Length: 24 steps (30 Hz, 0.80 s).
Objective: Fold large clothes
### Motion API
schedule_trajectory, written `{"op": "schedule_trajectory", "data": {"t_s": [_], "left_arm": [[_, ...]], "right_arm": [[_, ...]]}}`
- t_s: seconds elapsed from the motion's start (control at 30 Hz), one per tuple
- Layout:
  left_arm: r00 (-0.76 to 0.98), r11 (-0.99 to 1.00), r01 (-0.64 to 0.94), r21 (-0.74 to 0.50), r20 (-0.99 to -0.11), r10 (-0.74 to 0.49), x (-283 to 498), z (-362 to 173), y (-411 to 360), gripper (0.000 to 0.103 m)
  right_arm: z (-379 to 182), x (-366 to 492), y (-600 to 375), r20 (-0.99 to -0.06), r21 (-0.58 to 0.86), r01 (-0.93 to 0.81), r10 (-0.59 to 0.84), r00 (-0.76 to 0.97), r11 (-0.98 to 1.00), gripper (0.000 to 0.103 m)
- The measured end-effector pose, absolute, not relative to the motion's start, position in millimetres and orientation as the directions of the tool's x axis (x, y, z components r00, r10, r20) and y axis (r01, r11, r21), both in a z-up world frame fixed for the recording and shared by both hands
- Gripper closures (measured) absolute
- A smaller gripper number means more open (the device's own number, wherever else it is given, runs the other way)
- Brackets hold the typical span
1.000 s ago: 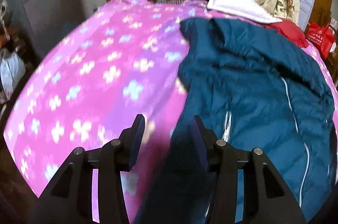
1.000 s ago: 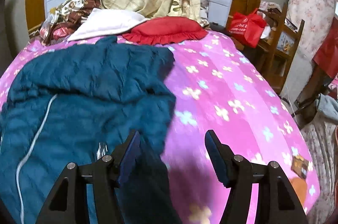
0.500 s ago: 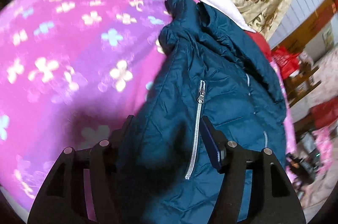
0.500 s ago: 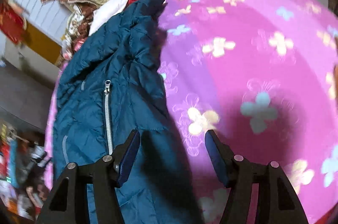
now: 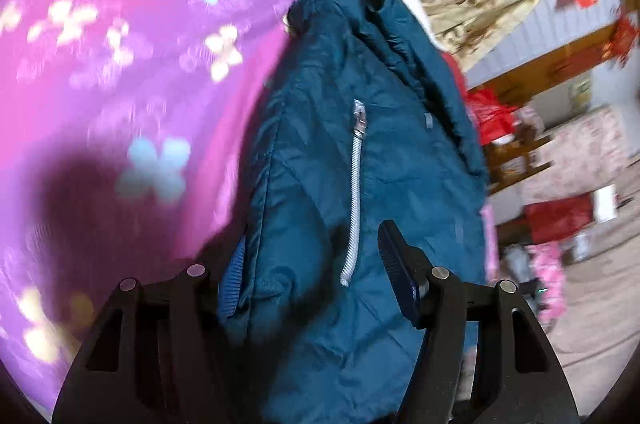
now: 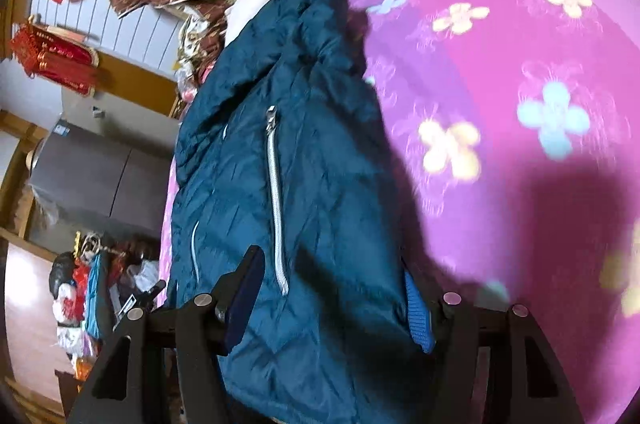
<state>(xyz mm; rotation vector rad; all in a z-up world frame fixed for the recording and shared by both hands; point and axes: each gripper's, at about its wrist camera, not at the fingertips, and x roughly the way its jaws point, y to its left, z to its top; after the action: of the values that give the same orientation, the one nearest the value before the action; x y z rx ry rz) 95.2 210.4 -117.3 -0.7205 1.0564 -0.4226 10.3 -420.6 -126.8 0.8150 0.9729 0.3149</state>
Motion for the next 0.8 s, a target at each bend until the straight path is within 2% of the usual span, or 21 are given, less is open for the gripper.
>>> {"op": "schedule_trajectory", "data": {"t_s": [0.13,0.23,0.33,0.57,0.67,0.8], "left_arm": [[0.463,0.588,-0.014,-0.809,-0.526,-0.713,77.5,-120.3,225.0,0.041],[0.473,0.548,-0.016,-0.836,-0.489,-0.733,67.2,-119.5,233.0,0.040],[0.486,0.571,-0.026,-0.820,-0.510,-0.710,54.6,-117.3,237.1,0.031],[0.481,0.627,0.049,-0.777,-0.532,-0.697,29.5,-112.6,221.0,0.027],[0.468,0.641,0.069,-0.765,-0.542,-0.698,32.7,-113.4,204.9,0.026],[0.459,0.653,0.098,-0.751,-0.548,-0.700,31.8,-110.9,189.5,0.026]], "right_arm": [[-127.0,-0.4,-415.1,-0.609,0.734,0.092,0.591,0.529,0.673,0.041],[-128.7,-10.5,-411.3,-0.598,0.745,0.072,0.617,0.511,0.663,0.041],[-131.1,-21.5,-407.7,-0.586,0.756,0.056,0.637,0.501,0.652,0.041],[-137.3,-34.7,-388.4,-0.532,0.795,0.009,0.690,0.491,0.607,0.041],[-140.2,-32.3,-368.0,-0.480,0.833,-0.033,0.752,0.452,0.552,0.041],[-137.8,-31.8,-348.7,-0.510,0.803,-0.056,0.732,0.453,0.594,0.041]]}}
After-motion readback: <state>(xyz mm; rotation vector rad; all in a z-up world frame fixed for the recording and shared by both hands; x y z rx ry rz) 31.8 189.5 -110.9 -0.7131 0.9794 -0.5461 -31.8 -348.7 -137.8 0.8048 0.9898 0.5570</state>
